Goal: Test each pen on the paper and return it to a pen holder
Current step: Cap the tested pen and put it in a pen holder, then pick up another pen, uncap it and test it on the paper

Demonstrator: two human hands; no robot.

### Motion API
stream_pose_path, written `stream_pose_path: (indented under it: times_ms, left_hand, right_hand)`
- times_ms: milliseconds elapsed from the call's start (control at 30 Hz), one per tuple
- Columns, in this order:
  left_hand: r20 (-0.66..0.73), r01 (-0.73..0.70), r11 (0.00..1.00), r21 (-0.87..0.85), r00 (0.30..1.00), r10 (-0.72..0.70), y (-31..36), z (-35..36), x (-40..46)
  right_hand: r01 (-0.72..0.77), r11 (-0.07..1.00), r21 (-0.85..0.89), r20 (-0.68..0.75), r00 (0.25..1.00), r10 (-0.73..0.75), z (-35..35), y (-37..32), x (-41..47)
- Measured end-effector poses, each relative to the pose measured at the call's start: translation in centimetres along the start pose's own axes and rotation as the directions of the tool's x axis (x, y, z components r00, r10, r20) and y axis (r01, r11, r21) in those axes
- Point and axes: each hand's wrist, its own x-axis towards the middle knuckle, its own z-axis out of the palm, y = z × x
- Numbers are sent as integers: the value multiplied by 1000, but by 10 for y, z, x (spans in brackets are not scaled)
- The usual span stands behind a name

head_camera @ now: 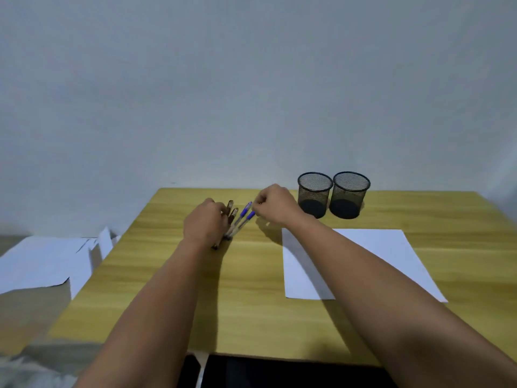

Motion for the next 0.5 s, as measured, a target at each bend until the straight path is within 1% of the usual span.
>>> stream_pose_path:
  times_ms: [100,200,300,500]
  left_hand:
    - [67,-34,998,-54,997,37,-15,9,15]
    - [98,-30,992,-126,994,43,-26,16,29]
    - [130,-2,976,-219,991,31,-36,20,40]
    - [162,39,943,-329,987,15,-49,24,49]
  right_hand:
    - [-30,999,-28,58,998,32,33,-13,23]
    - [-70,990,-125,102,991,83,56,-23,41]
    - [-99,974,-206,97,988,121,67,-28,55]
    - [-190,955,-226,101,971,217,73,-37,67]
